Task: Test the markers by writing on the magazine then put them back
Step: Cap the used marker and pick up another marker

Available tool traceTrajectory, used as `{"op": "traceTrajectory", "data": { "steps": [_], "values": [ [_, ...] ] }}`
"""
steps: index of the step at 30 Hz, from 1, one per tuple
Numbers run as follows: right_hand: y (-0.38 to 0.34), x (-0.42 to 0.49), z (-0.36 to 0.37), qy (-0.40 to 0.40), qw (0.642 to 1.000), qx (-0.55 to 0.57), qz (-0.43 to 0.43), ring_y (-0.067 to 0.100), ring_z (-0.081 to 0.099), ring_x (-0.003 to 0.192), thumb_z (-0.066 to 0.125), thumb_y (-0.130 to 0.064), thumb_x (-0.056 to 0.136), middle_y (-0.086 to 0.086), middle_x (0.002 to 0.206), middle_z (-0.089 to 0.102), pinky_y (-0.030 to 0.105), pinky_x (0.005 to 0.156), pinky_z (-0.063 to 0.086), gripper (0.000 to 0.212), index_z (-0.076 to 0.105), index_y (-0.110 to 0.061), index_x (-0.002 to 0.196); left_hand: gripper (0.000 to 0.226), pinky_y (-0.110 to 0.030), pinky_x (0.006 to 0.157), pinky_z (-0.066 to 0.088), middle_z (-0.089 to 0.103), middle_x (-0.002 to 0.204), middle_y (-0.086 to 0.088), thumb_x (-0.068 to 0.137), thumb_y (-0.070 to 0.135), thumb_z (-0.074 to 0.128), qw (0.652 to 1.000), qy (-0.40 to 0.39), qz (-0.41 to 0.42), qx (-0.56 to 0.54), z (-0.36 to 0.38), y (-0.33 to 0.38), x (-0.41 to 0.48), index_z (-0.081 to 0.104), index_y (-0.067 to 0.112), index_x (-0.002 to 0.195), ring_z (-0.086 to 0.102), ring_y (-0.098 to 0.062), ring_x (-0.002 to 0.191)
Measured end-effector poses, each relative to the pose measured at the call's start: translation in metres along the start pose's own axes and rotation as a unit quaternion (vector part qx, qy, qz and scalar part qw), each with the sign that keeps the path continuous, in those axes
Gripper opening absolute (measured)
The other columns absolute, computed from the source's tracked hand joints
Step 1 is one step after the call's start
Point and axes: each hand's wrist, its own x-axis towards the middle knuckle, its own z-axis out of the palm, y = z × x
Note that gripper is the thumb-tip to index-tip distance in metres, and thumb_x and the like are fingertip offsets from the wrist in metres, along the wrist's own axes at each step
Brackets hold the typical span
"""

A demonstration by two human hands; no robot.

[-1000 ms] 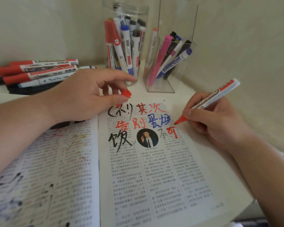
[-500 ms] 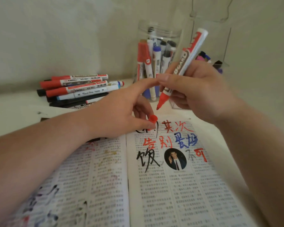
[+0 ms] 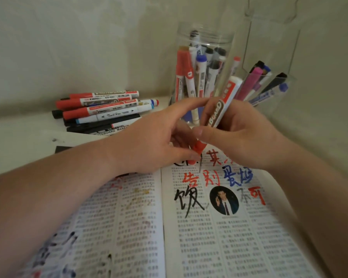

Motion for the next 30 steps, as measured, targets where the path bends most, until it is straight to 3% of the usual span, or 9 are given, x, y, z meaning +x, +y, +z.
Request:
{"op": "traceTrajectory", "data": {
  "steps": [5,9,11,13,17,23,25,28,30],
  "values": [
    [0.003,-0.003,0.005,-0.009,0.999,-0.047,-0.02,0.038,0.059,0.066,0.076,-0.028,0.087,0.021,0.073,0.063,0.052,0.06,0.049,0.023,0.063,-0.01,0.082,0.095,-0.04,0.09,0.057,0.076,0.091,0.007,0.078,0.009,0.085,1.0,0.003,-0.007,-0.019,0.001,-0.001,0.0,0.03,0.055,0.14,0.074,-0.01,0.09],
    [-0.001,-0.003,0.0,0.076,0.993,0.065,-0.059,0.012,0.053,0.055,0.067,-0.021,0.093,-0.005,0.065,0.062,0.028,0.053,0.046,0.002,0.065,-0.02,0.093,0.095,-0.035,0.088,0.058,0.076,0.089,0.006,0.078,0.012,0.086,1.0,0.006,-0.011,-0.016,0.001,-0.001,0.0,0.03,0.049,0.146,0.073,-0.01,0.088],
    [0.0,-0.002,0.0,0.131,0.984,0.072,-0.095,0.027,0.053,0.055,0.066,-0.016,0.095,0.01,0.067,0.06,0.041,0.051,0.045,0.007,0.061,-0.014,0.099,0.093,-0.032,0.088,0.058,0.076,0.088,0.007,0.078,0.012,0.086,1.0,0.005,-0.015,-0.021,0.002,-0.001,0.0,0.03,0.052,0.142,0.073,-0.009,0.087],
    [0.003,-0.003,0.004,0.158,0.979,0.051,-0.12,0.034,0.048,0.053,0.066,-0.013,0.095,0.024,0.066,0.052,0.043,0.048,0.041,0.021,0.053,-0.011,0.111,0.092,-0.029,0.087,0.058,0.076,0.088,0.009,0.077,0.013,0.086,1.0,0.007,-0.016,-0.021,0.002,-0.001,0.001,0.031,0.056,0.137,0.073,-0.009,0.086],
    [0.005,-0.004,0.013,0.201,0.968,0.005,-0.149,0.025,0.047,0.051,0.067,-0.007,0.095,0.014,0.06,0.049,0.031,0.051,0.038,0.038,0.045,-0.019,0.123,0.093,-0.029,0.087,0.057,0.075,0.087,0.011,0.076,0.015,0.087,1.0,0.017,-0.015,-0.021,0.001,-0.002,0.0,0.028,0.061,0.132,0.073,-0.008,0.086],
    [0.008,-0.003,0.018,0.22,0.963,-0.008,-0.157,0.034,0.052,0.049,0.068,-0.011,0.095,0.018,0.063,0.056,0.043,0.044,0.041,0.037,0.045,-0.032,0.115,0.092,-0.028,0.085,0.058,0.075,0.087,0.01,0.078,0.013,0.085,1.0,0.014,-0.017,-0.018,0.001,-0.005,0.001,0.033,0.046,0.146,0.073,-0.009,0.086],
    [0.007,-0.006,0.019,0.216,0.964,-0.019,-0.156,0.031,0.051,0.048,0.068,-0.009,0.095,0.013,0.062,0.056,0.043,0.043,0.04,0.037,0.045,-0.033,0.112,0.092,-0.036,0.088,0.058,0.075,0.087,0.009,0.078,0.012,0.085,1.0,0.013,-0.014,-0.022,0.001,-0.006,0.0,0.034,0.049,0.145,0.073,-0.011,0.087],
    [0.007,-0.012,0.018,0.203,0.963,-0.045,-0.171,0.023,0.051,0.052,0.068,-0.012,0.094,0.0,0.066,0.053,0.039,0.047,0.043,0.033,0.05,-0.027,0.117,0.094,-0.044,0.09,0.056,0.075,0.089,0.01,0.077,0.017,0.087,1.0,0.017,-0.008,-0.013,0.001,-0.007,-0.001,0.032,0.071,0.131,0.072,-0.012,0.088],
    [0.005,-0.013,0.018,0.206,0.957,-0.101,-0.178,0.013,0.057,0.062,0.069,-0.017,0.094,-0.012,0.08,0.055,0.032,0.055,0.049,0.04,0.049,-0.025,0.127,0.093,-0.045,0.09,0.056,0.075,0.091,0.009,0.076,0.021,0.088,1.0,0.015,-0.012,-0.002,-0.001,-0.008,0.0,0.033,0.068,0.134,0.072,-0.011,0.089]
  ]
}}
